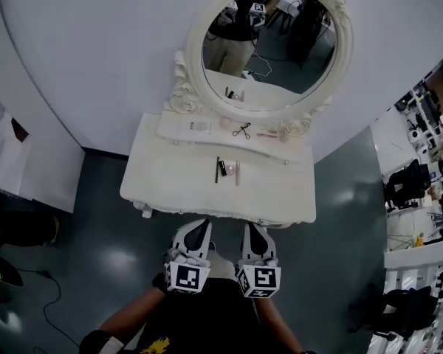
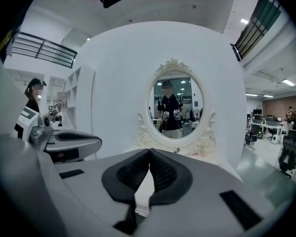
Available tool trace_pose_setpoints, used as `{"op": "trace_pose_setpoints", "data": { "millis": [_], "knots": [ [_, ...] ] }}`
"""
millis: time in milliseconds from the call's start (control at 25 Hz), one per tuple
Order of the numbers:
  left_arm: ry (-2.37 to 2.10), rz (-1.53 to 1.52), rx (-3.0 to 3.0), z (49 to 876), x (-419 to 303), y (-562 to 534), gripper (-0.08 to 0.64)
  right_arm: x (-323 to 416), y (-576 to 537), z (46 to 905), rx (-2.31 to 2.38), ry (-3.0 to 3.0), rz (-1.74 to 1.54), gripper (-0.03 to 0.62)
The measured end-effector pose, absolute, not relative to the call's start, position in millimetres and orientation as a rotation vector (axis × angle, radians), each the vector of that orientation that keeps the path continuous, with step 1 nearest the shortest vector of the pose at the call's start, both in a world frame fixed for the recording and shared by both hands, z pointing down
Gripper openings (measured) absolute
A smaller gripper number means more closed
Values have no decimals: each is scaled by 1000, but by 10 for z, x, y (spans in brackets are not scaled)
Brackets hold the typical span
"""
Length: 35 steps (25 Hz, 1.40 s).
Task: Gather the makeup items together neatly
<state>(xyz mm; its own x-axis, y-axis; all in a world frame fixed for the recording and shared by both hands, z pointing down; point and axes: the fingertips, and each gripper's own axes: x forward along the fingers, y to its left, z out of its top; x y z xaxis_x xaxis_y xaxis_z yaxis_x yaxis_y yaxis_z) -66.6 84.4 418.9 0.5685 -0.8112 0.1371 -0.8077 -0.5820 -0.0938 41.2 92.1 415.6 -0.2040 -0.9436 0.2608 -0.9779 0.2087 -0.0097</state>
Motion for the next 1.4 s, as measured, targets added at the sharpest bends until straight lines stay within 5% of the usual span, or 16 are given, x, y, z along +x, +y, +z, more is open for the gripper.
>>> {"op": "trace_pose_setpoints", "data": {
  "millis": [320, 1400],
  "knots": [
    [1456, -242, -2515, 3417, -763, 958, 15, 452, 990, 3828, 1734, -2454, 199, 15],
    [1561, -306, -2714, 3484, -552, 763, 15, 818, 922, 3468, 1695, -2520, 163, 15]
  ]
}}
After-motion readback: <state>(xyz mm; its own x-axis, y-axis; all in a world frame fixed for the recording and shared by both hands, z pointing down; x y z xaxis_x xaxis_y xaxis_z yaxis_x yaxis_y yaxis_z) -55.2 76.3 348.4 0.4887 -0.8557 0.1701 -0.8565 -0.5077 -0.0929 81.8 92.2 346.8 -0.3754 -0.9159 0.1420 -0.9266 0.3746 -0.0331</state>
